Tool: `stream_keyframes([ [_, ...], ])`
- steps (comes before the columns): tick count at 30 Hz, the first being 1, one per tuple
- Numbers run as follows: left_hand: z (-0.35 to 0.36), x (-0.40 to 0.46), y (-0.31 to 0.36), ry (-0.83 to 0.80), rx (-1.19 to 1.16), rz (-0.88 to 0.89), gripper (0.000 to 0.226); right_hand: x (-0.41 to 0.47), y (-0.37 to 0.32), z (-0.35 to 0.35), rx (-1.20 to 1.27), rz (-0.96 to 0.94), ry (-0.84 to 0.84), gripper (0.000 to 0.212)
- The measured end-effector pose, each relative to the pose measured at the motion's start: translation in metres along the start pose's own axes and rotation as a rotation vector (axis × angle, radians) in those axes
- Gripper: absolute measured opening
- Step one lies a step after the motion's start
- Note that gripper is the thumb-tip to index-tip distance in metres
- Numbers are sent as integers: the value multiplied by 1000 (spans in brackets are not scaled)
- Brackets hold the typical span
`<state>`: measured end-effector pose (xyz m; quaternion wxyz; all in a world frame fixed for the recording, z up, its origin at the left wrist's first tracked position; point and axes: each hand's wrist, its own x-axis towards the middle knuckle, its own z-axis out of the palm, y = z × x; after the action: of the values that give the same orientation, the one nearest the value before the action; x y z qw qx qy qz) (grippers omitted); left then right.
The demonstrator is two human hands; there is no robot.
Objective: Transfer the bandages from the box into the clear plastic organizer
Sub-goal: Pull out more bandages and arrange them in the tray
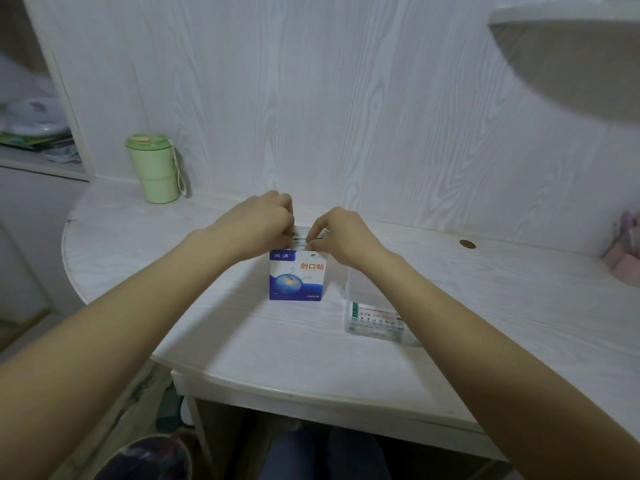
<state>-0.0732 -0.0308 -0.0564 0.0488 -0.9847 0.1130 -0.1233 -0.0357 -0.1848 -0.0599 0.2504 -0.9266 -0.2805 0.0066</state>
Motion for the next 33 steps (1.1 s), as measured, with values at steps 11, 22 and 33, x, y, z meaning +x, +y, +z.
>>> stream_keyframes([
  [11, -17, 3, -8, 21, -129, -80, 15, 2, 2, 1, -3, 8, -11, 24],
  [22, -19, -12, -13, 288, -527, -189, 8, 14, -28, 5, 389, -18, 130, 13],
  [33, -26, -6, 44, 10, -1495, -360, 39, -9, 5, -19, 1458, 62, 130, 7],
])
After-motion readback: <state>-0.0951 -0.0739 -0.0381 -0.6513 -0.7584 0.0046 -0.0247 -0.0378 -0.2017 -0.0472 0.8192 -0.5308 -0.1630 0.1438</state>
